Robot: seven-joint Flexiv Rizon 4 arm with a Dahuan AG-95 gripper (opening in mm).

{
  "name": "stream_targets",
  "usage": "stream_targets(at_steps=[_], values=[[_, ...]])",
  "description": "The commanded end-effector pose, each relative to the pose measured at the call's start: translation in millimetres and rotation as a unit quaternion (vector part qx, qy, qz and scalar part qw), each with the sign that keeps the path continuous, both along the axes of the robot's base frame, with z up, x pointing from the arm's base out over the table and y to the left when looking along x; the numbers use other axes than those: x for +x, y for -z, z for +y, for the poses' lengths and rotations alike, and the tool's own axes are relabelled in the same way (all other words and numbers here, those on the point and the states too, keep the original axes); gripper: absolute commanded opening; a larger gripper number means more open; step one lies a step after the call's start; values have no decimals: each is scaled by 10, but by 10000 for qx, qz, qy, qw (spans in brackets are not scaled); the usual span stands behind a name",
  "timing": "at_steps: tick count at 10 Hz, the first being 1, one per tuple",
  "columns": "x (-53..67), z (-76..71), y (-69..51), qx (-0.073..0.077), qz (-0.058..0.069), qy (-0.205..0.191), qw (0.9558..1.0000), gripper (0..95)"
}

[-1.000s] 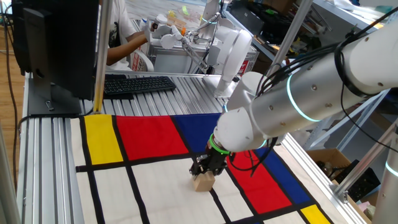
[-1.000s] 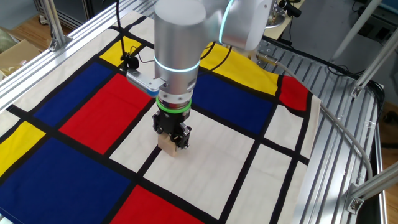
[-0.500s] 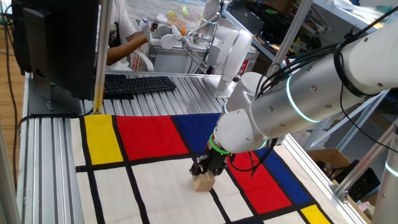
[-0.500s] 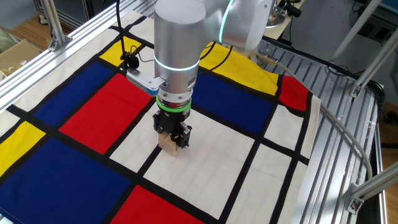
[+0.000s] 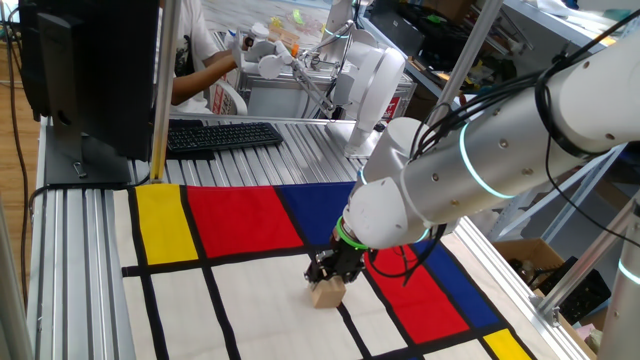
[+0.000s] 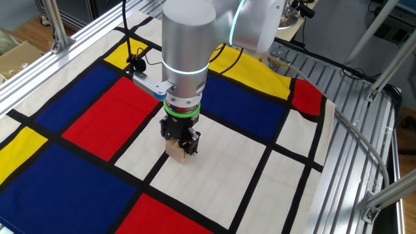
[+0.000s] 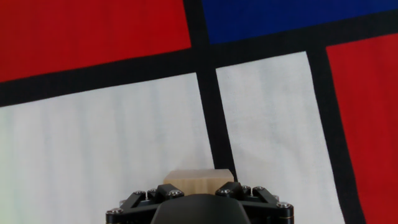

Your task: Hold a small block with the gripper and sweep it from left to right on the table

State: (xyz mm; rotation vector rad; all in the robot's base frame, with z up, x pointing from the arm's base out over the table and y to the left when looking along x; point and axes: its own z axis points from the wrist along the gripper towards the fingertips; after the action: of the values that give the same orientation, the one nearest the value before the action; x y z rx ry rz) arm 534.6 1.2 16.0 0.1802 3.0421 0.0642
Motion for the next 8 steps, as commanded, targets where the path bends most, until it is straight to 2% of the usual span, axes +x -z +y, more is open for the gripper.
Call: stream_targets(at_steps=[1, 8], values=[[1, 0, 4, 0, -12, 13, 10000, 0], [-6, 54, 12, 13, -25, 47, 10000, 0]])
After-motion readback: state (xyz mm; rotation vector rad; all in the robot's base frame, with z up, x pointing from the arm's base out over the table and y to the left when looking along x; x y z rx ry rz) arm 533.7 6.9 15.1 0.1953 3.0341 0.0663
